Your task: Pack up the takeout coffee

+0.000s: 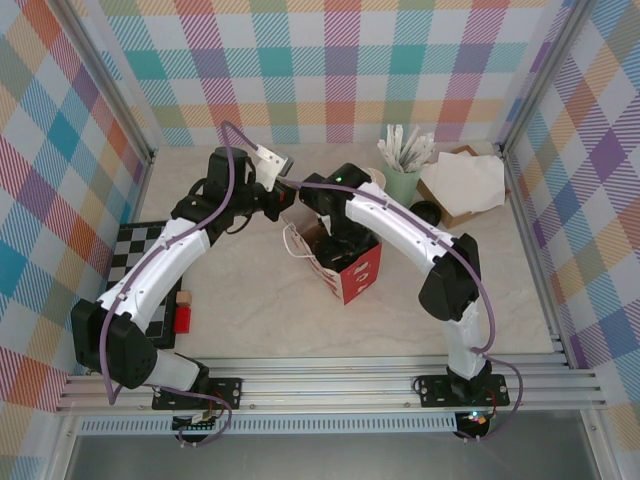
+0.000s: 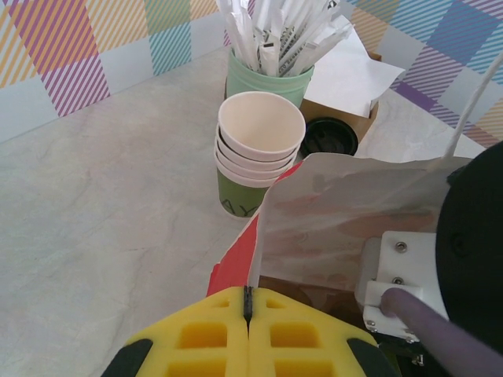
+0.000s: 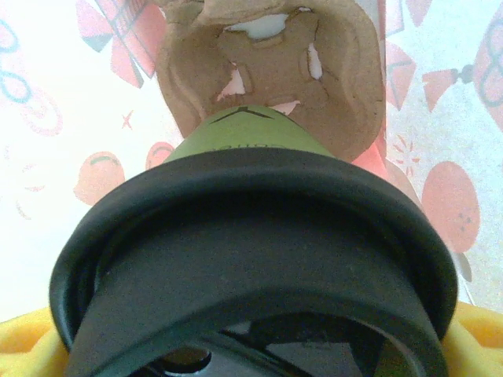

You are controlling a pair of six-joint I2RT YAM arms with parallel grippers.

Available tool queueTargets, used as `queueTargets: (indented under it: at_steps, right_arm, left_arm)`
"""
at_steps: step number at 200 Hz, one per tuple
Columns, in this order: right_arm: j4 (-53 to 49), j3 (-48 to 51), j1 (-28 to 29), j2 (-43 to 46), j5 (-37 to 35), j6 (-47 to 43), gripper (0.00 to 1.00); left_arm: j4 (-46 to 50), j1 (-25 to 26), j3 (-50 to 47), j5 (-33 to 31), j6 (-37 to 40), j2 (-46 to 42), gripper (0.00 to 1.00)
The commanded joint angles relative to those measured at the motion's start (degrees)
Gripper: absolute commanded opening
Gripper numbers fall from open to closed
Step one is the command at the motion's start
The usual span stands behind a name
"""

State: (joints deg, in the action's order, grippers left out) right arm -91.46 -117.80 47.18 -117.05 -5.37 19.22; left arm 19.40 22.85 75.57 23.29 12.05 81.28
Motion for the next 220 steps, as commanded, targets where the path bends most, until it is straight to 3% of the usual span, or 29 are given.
queueTargets:
  at_steps: [1,220]
  right_arm:
    - [2.0,2.0,-0.2,2.1,-1.1,-0.5,0.55]
    - [4.6,6.3,-0.7,4.1,-2.8,-3.8,0.54]
  left_arm:
    - [0.6,0.3,2.3,0.8,0.6,0.7,0.0]
    - [6.1,-1.1,7.6,1.8,-2.6,5.0,0.0]
